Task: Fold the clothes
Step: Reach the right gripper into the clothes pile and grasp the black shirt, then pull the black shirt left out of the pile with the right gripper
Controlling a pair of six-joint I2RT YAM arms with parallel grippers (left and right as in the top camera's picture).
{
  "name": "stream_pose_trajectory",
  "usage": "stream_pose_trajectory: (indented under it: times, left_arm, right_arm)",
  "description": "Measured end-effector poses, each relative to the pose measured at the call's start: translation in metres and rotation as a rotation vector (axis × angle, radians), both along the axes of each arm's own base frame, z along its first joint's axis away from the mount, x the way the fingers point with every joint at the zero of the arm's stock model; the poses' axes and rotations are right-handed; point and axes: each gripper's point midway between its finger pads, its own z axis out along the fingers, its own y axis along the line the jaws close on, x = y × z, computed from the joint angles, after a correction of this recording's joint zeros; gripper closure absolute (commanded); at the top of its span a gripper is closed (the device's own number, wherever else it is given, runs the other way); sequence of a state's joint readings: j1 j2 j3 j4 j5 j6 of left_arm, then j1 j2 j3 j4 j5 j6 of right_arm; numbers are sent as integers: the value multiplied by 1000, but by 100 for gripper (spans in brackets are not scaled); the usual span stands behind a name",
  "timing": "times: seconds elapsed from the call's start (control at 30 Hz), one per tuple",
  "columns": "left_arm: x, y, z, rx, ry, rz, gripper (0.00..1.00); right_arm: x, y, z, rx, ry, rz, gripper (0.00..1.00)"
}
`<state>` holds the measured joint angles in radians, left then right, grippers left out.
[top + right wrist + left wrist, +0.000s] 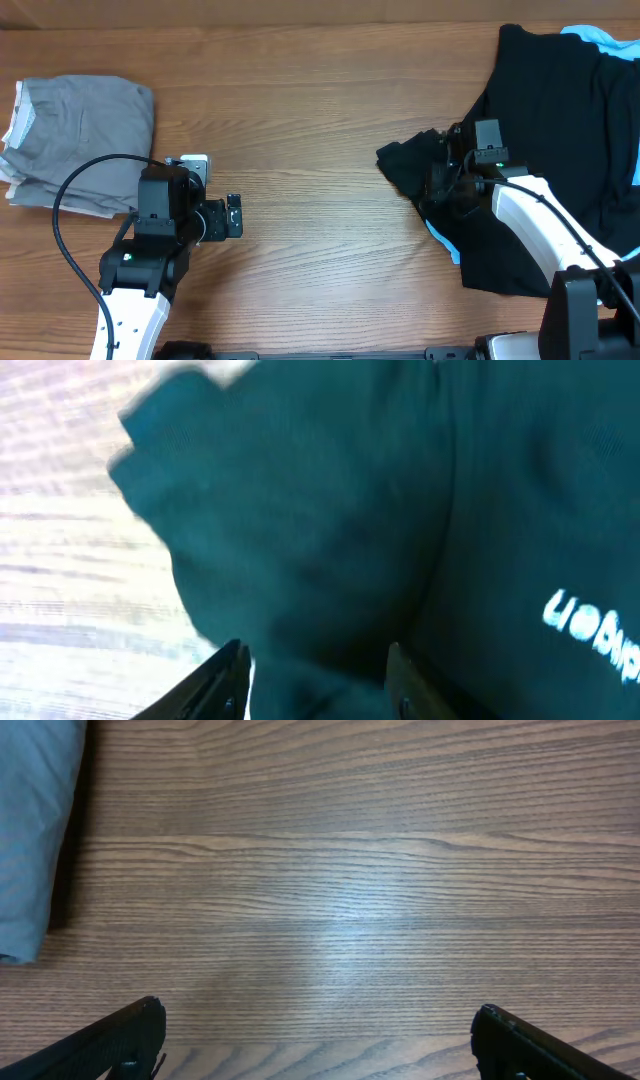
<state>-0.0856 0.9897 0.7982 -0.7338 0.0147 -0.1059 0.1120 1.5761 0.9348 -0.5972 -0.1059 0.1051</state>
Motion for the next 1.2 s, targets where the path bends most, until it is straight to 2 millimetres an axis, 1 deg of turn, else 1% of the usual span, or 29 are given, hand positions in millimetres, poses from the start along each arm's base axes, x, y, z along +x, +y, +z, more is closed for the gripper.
stream_pose_trajectory:
  times: [0.27,0.47,0.5,0.6,0.83,0.9,0.97,1.03,1.07,1.1,1.13,1.17,1.2]
  left_arm:
    - [0,0,0,0,0,0,0]
    - [0,0,0,0,0,0,0]
    - [0,0,0,0,0,0,0]
    - [0,0,0,0,0,0,0]
    - [0,0,0,0,0,0,0]
    - [0,0,0,0,0,0,0]
    - [0,0,0,0,0,0,0]
    - [0,0,0,0,0,0,0]
    - [0,0,0,0,-1,0,0]
    - [0,0,0,0,-1,0,0]
    - [0,0,0,0,-1,0,0]
    - [0,0,0,0,0,0,0]
    - [0,0,0,0,0,0,0]
  right_arm:
    - [2,-10,-3,-52,-4,-21,54]
    - [-4,-12,-20,-71,50,-24,70]
    - [-5,-13,-22,-72,56,-28,75]
    - [-5,-13,-22,-75,57,-29,96]
    - [-5,-14,-22,-79,59,-36,96]
    - [-9,-15,-24,-75,76,-54,96]
    - [-17,-16,-23,-76,118,-66,96]
    - [-18,-16,-15,-79,142,-75,96]
    - [-14,-17,-4,-83,142,-78,96]
    - [-6,-16,10,-83,121,-82,96]
    - [5,-15,30,-78,86,-82,96]
    - [24,-12,62,-63,15,-79,96]
    - [35,-8,84,-43,-31,-68,96]
